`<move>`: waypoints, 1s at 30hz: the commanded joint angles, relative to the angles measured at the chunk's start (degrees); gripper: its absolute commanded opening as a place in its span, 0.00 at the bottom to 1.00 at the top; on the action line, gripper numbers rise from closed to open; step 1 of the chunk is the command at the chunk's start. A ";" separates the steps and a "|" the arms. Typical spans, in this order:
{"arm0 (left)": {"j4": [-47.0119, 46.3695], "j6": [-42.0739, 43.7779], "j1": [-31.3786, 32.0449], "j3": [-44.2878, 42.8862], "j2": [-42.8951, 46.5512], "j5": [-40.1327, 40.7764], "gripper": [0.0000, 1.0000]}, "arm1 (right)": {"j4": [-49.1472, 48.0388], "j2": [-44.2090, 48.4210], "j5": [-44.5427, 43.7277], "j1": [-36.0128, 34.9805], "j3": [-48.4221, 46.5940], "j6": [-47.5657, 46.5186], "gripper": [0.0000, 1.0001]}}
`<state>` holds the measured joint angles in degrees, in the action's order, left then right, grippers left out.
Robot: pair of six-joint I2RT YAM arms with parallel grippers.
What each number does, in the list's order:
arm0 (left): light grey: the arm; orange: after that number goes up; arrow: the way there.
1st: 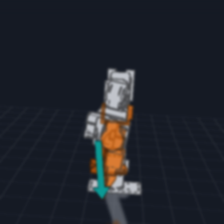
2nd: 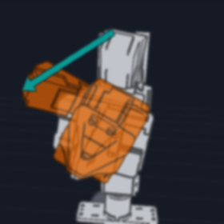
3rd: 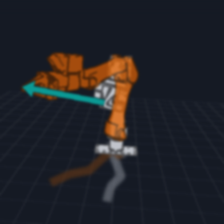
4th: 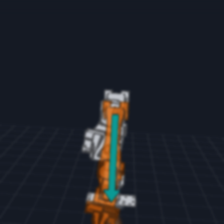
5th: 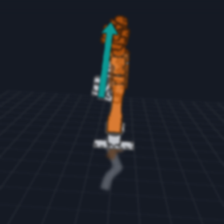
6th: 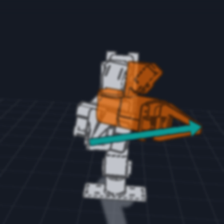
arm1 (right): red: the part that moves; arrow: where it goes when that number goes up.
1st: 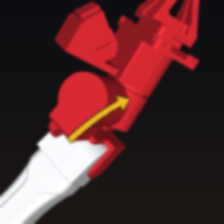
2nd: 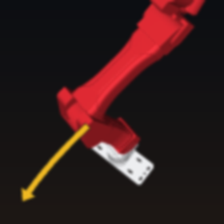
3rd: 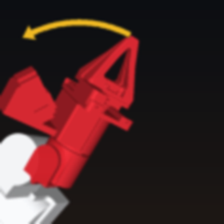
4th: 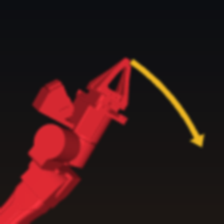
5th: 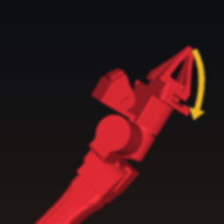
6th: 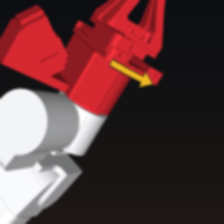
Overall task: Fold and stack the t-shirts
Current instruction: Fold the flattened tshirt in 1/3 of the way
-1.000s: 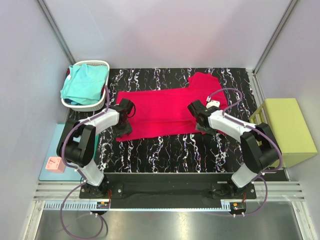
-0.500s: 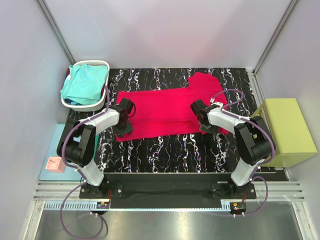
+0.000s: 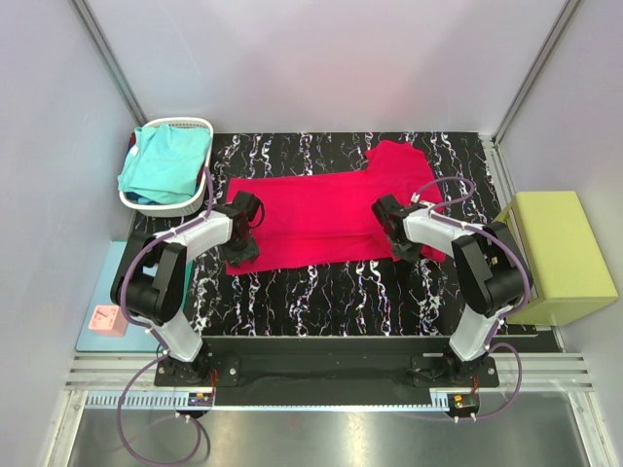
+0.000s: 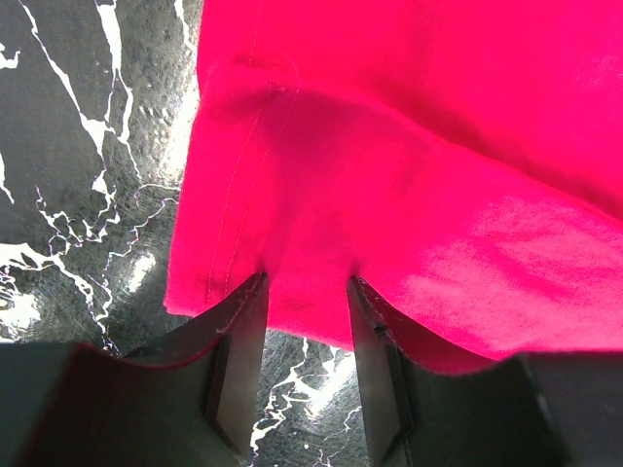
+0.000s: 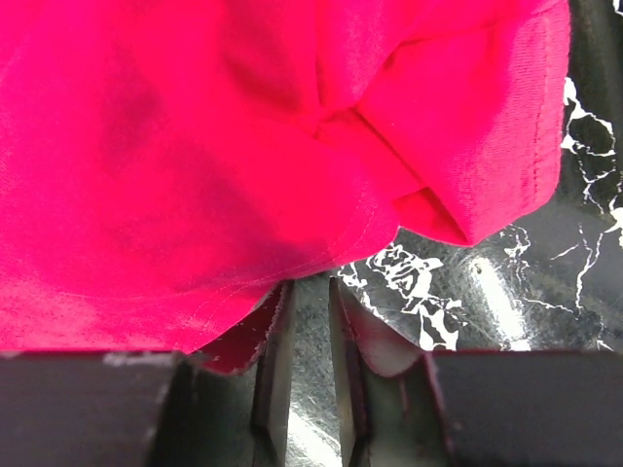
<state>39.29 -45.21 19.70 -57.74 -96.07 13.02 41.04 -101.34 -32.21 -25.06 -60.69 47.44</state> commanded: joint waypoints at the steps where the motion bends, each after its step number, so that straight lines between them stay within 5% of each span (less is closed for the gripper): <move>1: -1.06 0.83 0.16 -1.77 -0.17 -0.36 0.43 | -1.57 0.00 0.04 0.36 0.30 1.25 0.34; 9: -1.05 1.00 0.16 -1.85 0.10 -0.53 0.43 | -3.59 6.76 1.44 0.27 1.88 1.59 0.56; 18: -0.70 1.00 0.77 -2.21 -0.26 -1.24 0.43 | -16.15 11.96 11.28 0.98 12.69 15.56 0.50; 30: -0.09 2.06 0.95 -2.29 -0.26 -1.06 0.43 | -19.24 13.27 9.53 0.98 12.08 15.06 0.49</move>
<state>39.38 -44.01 20.36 -58.11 -96.14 12.34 23.27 -90.50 -21.82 -24.25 -47.83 62.41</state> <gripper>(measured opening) 0.427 0.480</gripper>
